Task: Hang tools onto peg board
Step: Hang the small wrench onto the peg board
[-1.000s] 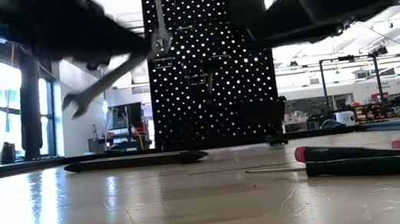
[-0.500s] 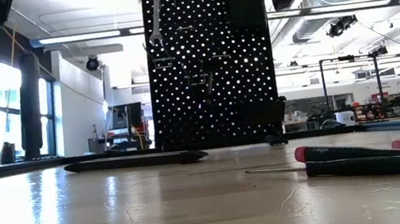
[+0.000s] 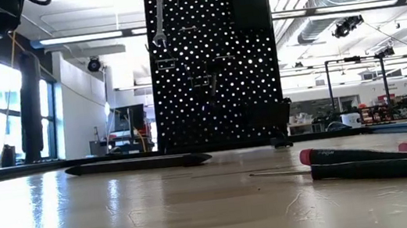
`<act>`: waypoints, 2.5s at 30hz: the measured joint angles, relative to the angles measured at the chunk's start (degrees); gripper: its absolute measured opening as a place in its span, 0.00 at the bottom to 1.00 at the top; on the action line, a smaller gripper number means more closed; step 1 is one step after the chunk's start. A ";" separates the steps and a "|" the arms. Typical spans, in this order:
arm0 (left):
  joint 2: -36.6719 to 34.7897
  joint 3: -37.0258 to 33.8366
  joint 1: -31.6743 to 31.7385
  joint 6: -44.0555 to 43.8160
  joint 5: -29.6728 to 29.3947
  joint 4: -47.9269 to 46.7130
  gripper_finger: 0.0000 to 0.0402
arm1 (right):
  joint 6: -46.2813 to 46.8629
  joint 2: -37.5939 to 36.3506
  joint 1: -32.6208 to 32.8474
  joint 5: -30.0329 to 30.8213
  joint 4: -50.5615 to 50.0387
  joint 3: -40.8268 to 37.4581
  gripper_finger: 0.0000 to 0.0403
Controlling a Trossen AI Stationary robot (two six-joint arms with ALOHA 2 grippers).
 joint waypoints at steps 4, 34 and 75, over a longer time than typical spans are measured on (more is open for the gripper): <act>0.18 1.23 0.02 -0.29 0.91 -0.82 0.00 | 2.89 0.00 -2.06 -3.60 -0.01 0.01 0.34; 3.52 5.52 1.86 3.63 -0.72 -4.14 0.00 | 4.40 0.00 -6.89 -10.40 -6.22 2.82 0.22; 2.97 5.50 -0.12 6.00 -2.28 -4.50 0.00 | 2.73 0.00 -4.77 -6.24 -7.76 2.82 0.01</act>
